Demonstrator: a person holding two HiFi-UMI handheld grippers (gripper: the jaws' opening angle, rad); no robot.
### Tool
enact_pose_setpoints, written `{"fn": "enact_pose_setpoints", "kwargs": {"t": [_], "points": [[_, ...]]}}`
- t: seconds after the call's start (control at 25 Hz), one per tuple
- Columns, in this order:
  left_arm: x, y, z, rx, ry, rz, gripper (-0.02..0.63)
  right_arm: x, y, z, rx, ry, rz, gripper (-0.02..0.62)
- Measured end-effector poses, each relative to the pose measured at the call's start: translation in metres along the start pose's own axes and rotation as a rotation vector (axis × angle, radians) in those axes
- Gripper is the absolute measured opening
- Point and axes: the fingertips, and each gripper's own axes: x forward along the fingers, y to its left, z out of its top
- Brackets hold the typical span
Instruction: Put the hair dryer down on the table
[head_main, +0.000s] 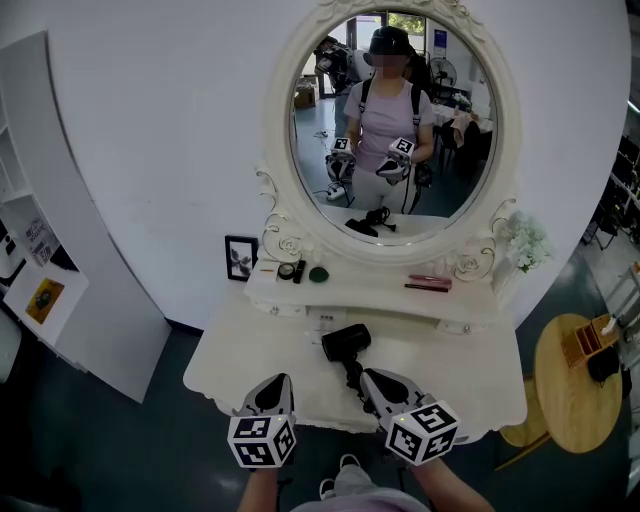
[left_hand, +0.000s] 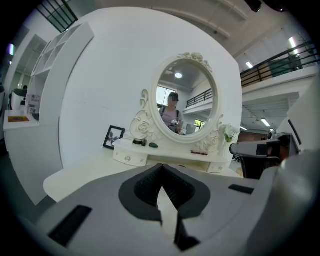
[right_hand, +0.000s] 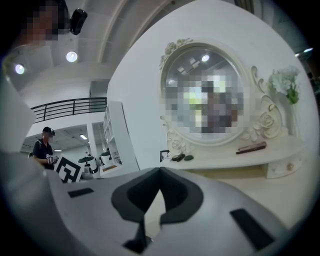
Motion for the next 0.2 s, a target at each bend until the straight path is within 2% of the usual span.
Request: {"fn": "enact_pose_setpoints", "kwargs": {"t": [0.2], "points": [[0.0023, -0.0004, 0.0014, 0.001, -0.005, -0.001, 0.0, 0.0024, -0.0026, -0.0001, -0.003, 0.004, -0.002, 0.002]]}}
